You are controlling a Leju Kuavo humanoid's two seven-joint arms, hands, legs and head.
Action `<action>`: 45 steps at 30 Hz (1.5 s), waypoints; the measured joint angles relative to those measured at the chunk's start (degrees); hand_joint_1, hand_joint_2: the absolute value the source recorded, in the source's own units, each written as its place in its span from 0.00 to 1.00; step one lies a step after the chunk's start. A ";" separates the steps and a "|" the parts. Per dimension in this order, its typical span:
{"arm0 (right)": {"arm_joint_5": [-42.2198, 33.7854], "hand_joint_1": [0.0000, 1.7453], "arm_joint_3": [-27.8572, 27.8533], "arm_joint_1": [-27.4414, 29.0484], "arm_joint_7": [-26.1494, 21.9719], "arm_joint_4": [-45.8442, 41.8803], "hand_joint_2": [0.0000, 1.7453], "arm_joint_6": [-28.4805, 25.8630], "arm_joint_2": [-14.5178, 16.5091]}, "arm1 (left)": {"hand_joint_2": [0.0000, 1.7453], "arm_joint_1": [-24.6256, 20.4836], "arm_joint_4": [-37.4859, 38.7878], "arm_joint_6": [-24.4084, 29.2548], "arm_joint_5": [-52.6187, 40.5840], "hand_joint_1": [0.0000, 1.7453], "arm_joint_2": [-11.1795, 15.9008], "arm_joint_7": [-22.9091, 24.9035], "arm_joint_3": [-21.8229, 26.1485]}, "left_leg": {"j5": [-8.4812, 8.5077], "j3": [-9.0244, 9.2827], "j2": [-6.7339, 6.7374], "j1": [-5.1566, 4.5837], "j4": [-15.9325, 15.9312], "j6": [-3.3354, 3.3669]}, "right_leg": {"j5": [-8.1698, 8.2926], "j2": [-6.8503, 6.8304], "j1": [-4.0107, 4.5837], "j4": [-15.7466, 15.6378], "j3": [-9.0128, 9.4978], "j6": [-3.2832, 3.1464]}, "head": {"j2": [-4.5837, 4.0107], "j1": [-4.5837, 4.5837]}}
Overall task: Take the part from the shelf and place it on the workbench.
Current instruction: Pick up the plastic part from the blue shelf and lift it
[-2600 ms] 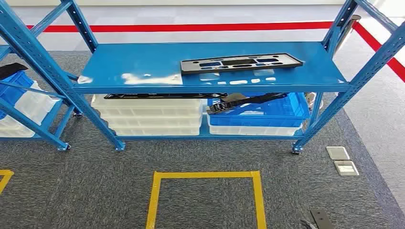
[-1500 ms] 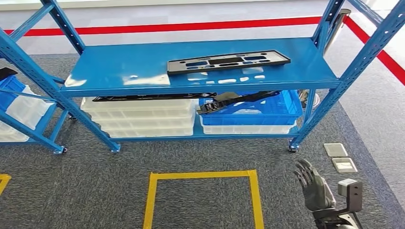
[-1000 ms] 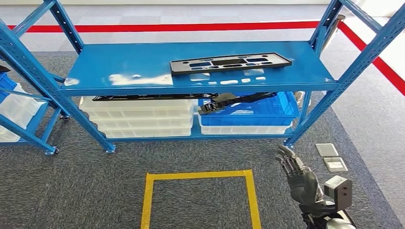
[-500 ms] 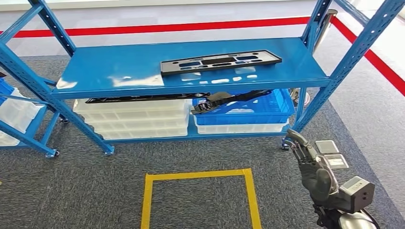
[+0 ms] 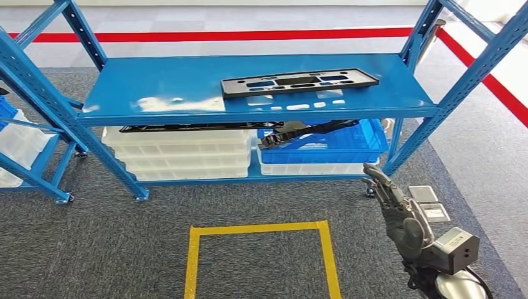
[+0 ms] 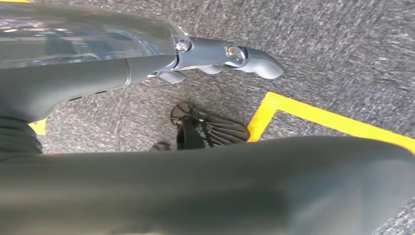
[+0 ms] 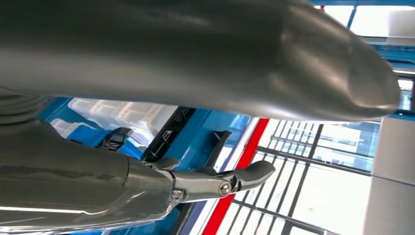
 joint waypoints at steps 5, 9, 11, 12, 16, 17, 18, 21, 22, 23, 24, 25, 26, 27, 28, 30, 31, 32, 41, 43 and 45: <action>-0.02 0.00 0.46 -0.36 -0.07 0.17 0.00 0.00 -0.35 | 0.00 0.04 0.00 0.10 -0.02 0.00 0.04 -0.01 0.00 | -0.29 0.39 -0.01 -0.09 0.09 -0.14 | 3.89 -0.10 0.00 -1.97 0.59 -0.02 | 0.00 0.00; -0.36 0.00 0.64 -0.21 -0.26 -0.07 0.00 0.00 -0.75 | 0.00 0.05 0.00 0.35 -0.21 0.00 0.13 0.01 0.00 | -0.65 0.23 -0.04 -0.47 0.47 -0.99 | 6.43 -0.11 0.37 -10.16 3.97 -0.92 | 0.00 -0.03; -0.67 0.00 0.64 0.38 -0.42 -0.58 0.00 0.00 -1.08 | 0.00 0.06 0.01 0.46 -0.47 0.00 0.19 0.03 -0.01 | -0.89 0.26 -0.06 -0.37 0.57 -1.41 | 6.46 -0.05 0.26 -10.33 4.01 -1.46 | 0.00 -0.04; -0.84 0.00 0.64 0.65 -0.47 -0.88 0.00 0.00 -1.21 | 0.00 0.04 0.03 0.50 -0.60 0.00 0.19 0.04 -0.02 | -1.54 0.02 -0.06 -0.31 1.29 -1.70 | 6.48 -0.08 0.13 -10.40 4.07 -1.78 | 0.00 -0.05; -1.31 0.00 0.64 1.66 -0.61 -1.70 0.00 0.15 -1.52 | 0.00 0.16 0.13 0.84 -1.10 0.00 0.17 0.11 -0.05 | -7.73 -5.78 -0.08 0.13 13.89 -2.79 | 6.42 -0.21 -0.11 -10.47 4.13 -2.49 | 0.00 -0.07; -1.33 0.00 0.64 1.84 -0.62 -1.73 0.00 0.20 -1.60 | 0.00 0.25 0.13 0.92 -1.17 0.00 0.17 0.15 -0.07 | -8.14 -7.01 -0.08 0.17 16.28 -2.87 | 6.38 -0.18 -0.10 -10.47 4.18 -2.51 | 0.00 -0.07; -1.34 0.00 0.64 1.96 -0.62 -1.74 0.00 0.23 -1.66 | 0.00 0.32 0.13 0.97 -1.20 0.00 0.17 0.18 -0.08 | -7.41 -7.30 -0.08 0.18 16.56 -2.84 | 6.32 -0.11 -0.10 -10.46 4.28 -2.51 | 0.00 -0.07; -1.36 0.00 0.64 2.08 -0.62 -1.77 0.00 0.31 -1.72 | 0.00 0.32 0.13 1.10 -1.30 0.00 0.18 0.29 -0.10 | -1.29 -3.11 -0.17 0.07 6.73 -2.19 | 5.96 0.09 -0.02 -10.46 4.91 -2.21 | 0.00 -0.07; -1.37 0.00 0.63 2.11 -0.62 -1.80 0.00 0.32 -1.75 | 0.00 0.26 0.13 1.14 -1.34 0.00 0.19 0.33 -0.11 | -0.14 -1.69 -0.22 -0.05 3.54 -1.91 | 5.83 0.13 0.05 -10.44 5.01 -1.99 | 0.00 -0.07; -1.39 0.00 0.60 2.19 -0.63 -1.84 0.00 0.32 -1.79 | 0.00 0.20 0.14 1.19 -1.37 0.00 0.19 0.40 -0.12 | 0.22 -0.89 -0.27 -0.16 1.70 -1.70 | 5.76 0.14 0.10 -10.42 5.01 -1.75 | 0.00 -0.06; -1.44 0.00 0.54 2.31 -0.64 -1.87 0.00 0.33 -1.84 | 0.00 0.17 0.14 1.23 -1.39 0.00 0.20 0.45 -0.13 | -0.10 -0.68 -0.31 -0.30 1.19 -1.58 | 5.76 0.12 0.12 -10.47 4.95 -1.49 | 0.00 -0.05; -1.50 0.00 0.45 2.45 -0.68 -1.93 0.00 0.33 -1.90 | 0.00 0.16 0.15 1.27 -1.40 0.00 0.20 0.48 -0.13 | -0.12 -0.65 -0.32 -0.35 0.84 -1.43 | 5.80 0.11 0.10 -10.56 4.95 -1.17 | 0.00 -0.05; -1.57 0.00 0.35 2.58 -0.77 -1.99 0.00 0.33 -1.96 | 0.00 0.17 0.15 1.29 -1.40 0.00 0.20 0.51 -0.14 | -0.01 -0.62 -0.29 -0.26 0.63 -1.19 | 5.69 0.07 0.03 -10.56 4.99 -0.87 | 0.00 -0.04; -1.65 0.00 0.23 2.67 -0.91 -2.05 0.00 0.34 -2.03 | 0.00 0.17 0.15 1.30 -1.43 0.00 0.19 0.51 -0.14 | 0.13 -0.54 -0.23 -0.16 0.38 -0.89 | 5.24 0.05 0.01 -10.16 4.90 -0.60 | 0.00 -0.04; -1.71 0.00 0.11 2.73 -1.04 -2.10 0.00 0.34 -2.11 | 0.00 0.14 0.15 1.30 -1.48 0.00 0.19 0.50 -0.15 | 0.27 -0.45 -0.16 -0.03 0.14 -0.55 | 4.21 0.03 0.01 -8.79 4.36 -0.38 | 0.00 -0.04; -1.81 0.00 -0.19 2.97 -1.24 -2.12 0.00 0.35 -2.23 | 0.00 0.06 0.17 1.31 -1.62 0.00 0.19 0.48 -0.16 | 0.33 -0.39 -0.02 0.05 -0.03 -0.12 | 0.71 0.02 0.02 -2.46 1.47 -0.11 | 0.00 -0.04; -1.85 0.00 -0.34 3.16 -1.29 -2.08 0.00 0.36 -2.26 | 0.00 0.05 0.21 1.32 -1.66 0.00 0.18 0.48 -0.16 | 0.31 -0.39 0.02 0.03 -0.02 -0.04 | -0.91 0.03 0.01 1.47 -0.44 0.02 | 0.00 -0.04; -1.89 0.00 -0.53 3.34 -1.36 -2.01 0.00 0.41 -2.26 | 0.00 0.05 0.25 1.36 -1.69 0.00 0.16 0.47 -0.17 | 0.28 -0.37 0.05 0.01 -0.01 -0.01 | -1.67 0.02 0.00 4.39 -1.92 0.13 | 0.00 -0.04; -1.21 0.00 -2.01 3.22 -2.22 -1.56 0.00 1.66 -2.24 | 0.00 -0.27 0.36 0.87 -1.70 0.00 0.14 -0.01 -0.28 | -0.61 0.24 -0.04 -0.21 0.38 -1.50 | 6.35 -0.08 0.23 -10.29 4.11 -1.26 | 0.00 -0.06; -1.02 0.00 -2.09 3.05 -2.22 -1.56 0.00 1.73 -2.22 | 0.00 -0.42 0.44 0.82 -1.72 0.00 0.06 -0.03 -0.31 | -1.84 -0.25 -0.05 -0.10 1.81 -2.00 | 6.40 -0.13 0.03 -10.40 4.22 -1.90 | 0.00 -0.07; -0.75 0.00 -2.10 2.87 -2.22 -1.52 0.00 1.72 -2.16 | 0.00 -0.47 0.55 0.79 -1.73 0.00 -0.01 -0.04 -0.33 | -5.07 -2.89 -0.06 0.03 7.64 -2.57 | 6.34 -0.22 -0.09 -10.45 4.27 -2.33 | 0.00 -0.07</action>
